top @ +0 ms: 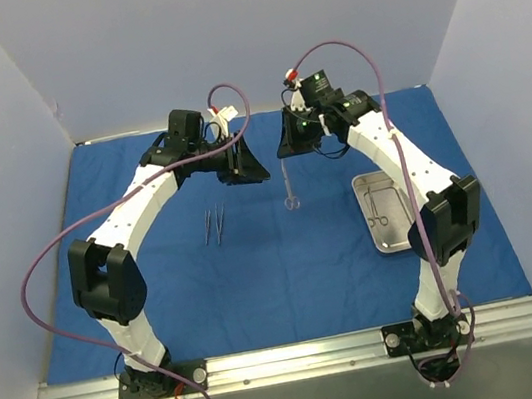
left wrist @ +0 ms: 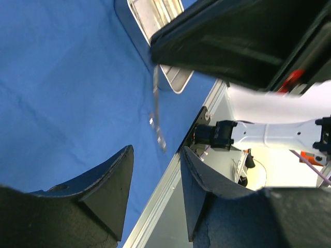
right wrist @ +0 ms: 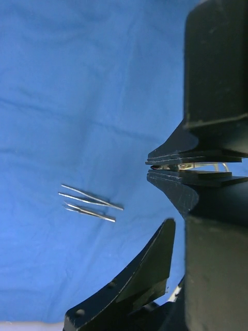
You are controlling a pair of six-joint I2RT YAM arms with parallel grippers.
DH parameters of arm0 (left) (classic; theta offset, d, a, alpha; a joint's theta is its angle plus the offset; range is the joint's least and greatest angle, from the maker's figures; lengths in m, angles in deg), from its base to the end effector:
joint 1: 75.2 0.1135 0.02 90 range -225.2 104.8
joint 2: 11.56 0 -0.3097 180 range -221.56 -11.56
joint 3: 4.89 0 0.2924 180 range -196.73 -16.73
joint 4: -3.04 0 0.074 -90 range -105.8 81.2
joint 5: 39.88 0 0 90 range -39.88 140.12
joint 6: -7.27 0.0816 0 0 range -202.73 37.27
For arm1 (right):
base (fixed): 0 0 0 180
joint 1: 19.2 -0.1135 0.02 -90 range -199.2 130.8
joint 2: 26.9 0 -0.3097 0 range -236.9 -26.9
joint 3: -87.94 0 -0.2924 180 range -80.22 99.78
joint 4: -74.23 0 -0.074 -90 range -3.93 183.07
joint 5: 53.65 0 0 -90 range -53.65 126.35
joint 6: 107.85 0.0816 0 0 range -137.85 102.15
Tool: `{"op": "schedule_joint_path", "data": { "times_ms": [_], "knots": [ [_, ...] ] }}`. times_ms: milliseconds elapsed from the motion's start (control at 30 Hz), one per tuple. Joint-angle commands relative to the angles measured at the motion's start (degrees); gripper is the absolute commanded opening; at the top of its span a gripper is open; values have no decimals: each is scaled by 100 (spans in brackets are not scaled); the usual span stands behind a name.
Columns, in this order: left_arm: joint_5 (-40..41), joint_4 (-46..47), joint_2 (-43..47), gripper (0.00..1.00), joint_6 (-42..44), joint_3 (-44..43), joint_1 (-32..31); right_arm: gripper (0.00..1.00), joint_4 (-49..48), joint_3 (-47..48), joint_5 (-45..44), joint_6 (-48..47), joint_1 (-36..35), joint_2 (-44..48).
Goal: Open and lay out the surgical kit
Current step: Place the medical item in the surgical kit.
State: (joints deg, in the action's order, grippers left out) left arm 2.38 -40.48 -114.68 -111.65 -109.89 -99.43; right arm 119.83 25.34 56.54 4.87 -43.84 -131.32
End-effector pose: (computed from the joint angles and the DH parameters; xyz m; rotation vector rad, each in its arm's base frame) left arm 0.4119 -0.2516 0.3391 0.3736 2.3878 -1.4143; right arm 0.4508 0.2378 0.3979 -0.2529 2.2108 0.8479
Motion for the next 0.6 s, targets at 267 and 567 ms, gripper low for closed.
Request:
{"op": "schedule_joint_path", "data": {
  "times_ms": [267,567],
  "knots": [
    [818,49,-297,50,-184,-439,-161,0,-167,316,-225,970,-225,-289],
    [1031,-180,-455,50,-25,-518,-231,0,-352,334,-146,1200,-322,-386]
  ]
}}
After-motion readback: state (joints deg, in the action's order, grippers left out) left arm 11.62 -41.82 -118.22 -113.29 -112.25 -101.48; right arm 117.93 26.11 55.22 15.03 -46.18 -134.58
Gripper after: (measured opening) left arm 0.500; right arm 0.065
